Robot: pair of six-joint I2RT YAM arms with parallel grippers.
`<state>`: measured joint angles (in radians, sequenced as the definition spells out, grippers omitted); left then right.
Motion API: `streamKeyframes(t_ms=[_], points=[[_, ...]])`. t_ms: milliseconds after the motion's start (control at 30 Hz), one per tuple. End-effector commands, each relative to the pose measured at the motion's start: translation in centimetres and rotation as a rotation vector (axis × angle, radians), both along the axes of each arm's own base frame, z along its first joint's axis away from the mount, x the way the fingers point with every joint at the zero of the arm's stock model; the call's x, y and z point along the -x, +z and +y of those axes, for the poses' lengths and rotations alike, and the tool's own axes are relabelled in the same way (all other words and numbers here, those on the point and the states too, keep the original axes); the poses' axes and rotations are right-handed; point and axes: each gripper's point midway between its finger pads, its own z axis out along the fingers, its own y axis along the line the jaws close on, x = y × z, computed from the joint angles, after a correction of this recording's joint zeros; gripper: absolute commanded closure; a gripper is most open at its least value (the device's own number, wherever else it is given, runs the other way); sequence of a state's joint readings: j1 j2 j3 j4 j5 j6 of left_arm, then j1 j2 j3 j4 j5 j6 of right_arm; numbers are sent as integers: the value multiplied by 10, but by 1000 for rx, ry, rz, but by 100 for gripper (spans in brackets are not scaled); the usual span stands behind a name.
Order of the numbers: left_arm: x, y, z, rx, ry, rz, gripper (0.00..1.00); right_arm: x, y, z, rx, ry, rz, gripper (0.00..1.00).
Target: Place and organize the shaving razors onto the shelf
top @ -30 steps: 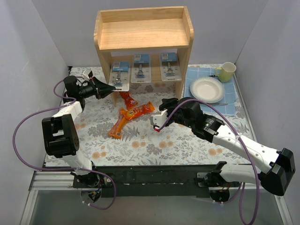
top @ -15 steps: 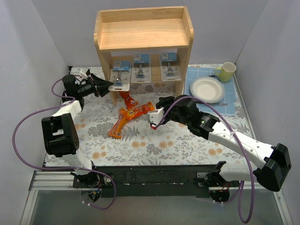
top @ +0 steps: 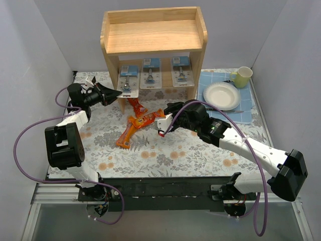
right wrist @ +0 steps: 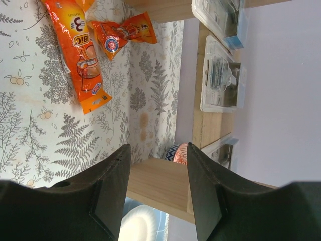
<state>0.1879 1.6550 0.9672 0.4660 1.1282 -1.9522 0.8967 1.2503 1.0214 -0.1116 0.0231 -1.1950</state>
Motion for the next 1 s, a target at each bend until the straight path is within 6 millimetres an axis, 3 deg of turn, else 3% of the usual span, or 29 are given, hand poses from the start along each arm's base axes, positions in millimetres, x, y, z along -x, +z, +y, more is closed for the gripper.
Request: streamKeyframes(t_ms=[0,267,600,767,833,867,967], points=[[0,22,2,-18,72,-88,97,-6,35,7,-82,-3,-44,44],[-3,25,2,-7,109,-81,95,-8,33,8,-67,-1,-46,44],[1,20,0,-13,111,-34,54,-8,32,10,-74,1,-42,45],[8,31,-2,-21,87,-58,46,-8,36,12,-94,1,-42,44],[15,32,-2,-43,74,-58,44,-10,48,15,-132,-7,-39,44],[18,31,-2,-43,73,-39,43,-8,45,22,-159,5,10,44],[27,29,4,-62,82,1,38,-6,65,41,-245,47,77,46]])
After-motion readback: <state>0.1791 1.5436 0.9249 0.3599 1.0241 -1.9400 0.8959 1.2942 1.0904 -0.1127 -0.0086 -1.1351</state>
